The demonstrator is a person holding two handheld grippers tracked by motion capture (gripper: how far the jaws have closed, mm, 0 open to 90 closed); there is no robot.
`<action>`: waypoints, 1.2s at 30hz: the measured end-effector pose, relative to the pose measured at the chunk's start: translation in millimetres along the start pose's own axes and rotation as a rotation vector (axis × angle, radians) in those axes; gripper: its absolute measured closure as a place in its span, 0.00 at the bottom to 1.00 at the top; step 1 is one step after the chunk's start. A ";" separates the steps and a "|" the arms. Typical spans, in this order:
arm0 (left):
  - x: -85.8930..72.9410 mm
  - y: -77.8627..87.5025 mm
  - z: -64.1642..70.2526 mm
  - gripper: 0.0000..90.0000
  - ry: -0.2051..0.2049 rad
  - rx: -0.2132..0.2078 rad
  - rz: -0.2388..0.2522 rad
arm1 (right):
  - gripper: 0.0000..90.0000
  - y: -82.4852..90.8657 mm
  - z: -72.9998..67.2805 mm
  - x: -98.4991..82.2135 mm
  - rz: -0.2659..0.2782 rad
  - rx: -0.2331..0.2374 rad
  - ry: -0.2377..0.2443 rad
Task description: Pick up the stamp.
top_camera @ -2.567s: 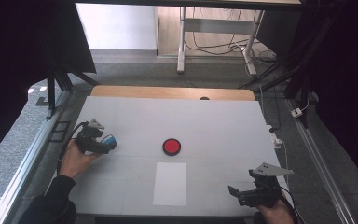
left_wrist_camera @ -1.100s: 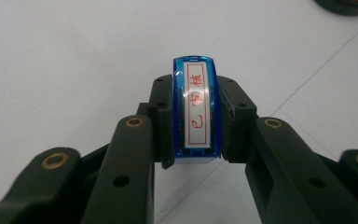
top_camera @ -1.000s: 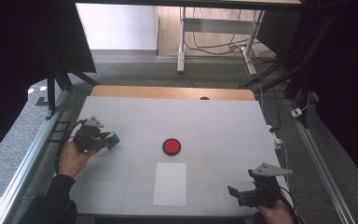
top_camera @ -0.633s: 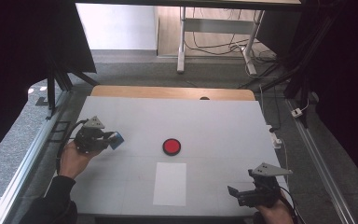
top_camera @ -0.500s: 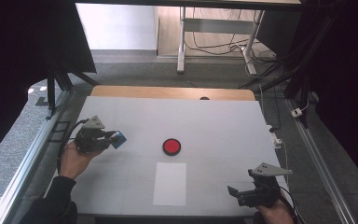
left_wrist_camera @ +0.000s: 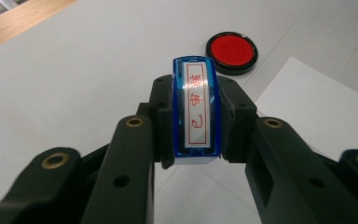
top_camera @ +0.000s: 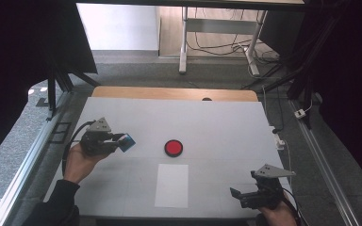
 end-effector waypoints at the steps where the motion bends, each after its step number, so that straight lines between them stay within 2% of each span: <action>1: 1.2 -0.3 1.9 0.78 -0.003 -0.005 0.001 | 0.00 0.0 0.0 0.0 0.000 0.000 0.000; 6: 9.0 0.1 13.2 0.78 -0.033 -0.029 0.032 | 0.00 0.3 -0.3 0.0 -0.002 -0.002 0.004; 9: 13.9 0.4 20.7 0.78 -0.026 -0.060 0.043 | 0.00 0.4 -0.2 0.0 -0.002 -0.004 0.005; 10: 16.7 0.6 25.7 0.78 -0.037 -0.079 0.053 | 0.00 0.4 -0.2 0.0 -0.002 -0.004 0.005; 13: 19.0 0.2 30.4 0.78 -0.046 -0.088 0.058 | 0.00 0.3 -0.2 0.0 -0.002 -0.001 0.005; 14: 21.1 -0.4 35.1 0.78 -0.050 -0.105 0.068 | 0.00 0.2 -0.3 0.1 -0.002 -0.001 0.006; 17: 23.8 -1.1 40.4 0.78 -0.054 -0.121 0.079 | 0.00 0.2 -0.3 0.1 -0.002 -0.002 0.005; 31: 38.4 -6.2 66.6 0.78 -0.023 -0.254 0.131 | 0.00 0.1 -0.7 0.1 -0.002 -0.003 0.005; 36: 41.8 -8.5 76.3 0.78 -0.033 -0.283 0.140 | 0.00 0.0 -0.7 0.1 -0.003 -0.003 0.008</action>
Point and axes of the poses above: each handheld gripper's, and its own axes: y roughly backward along the jaws, x roughly out of its top, z roughly to its right, the point moved 5 cm from there along -y, roughly forward along the jaws, and after that the axes turned 2 degrees about -y, right-handed, at the moved point
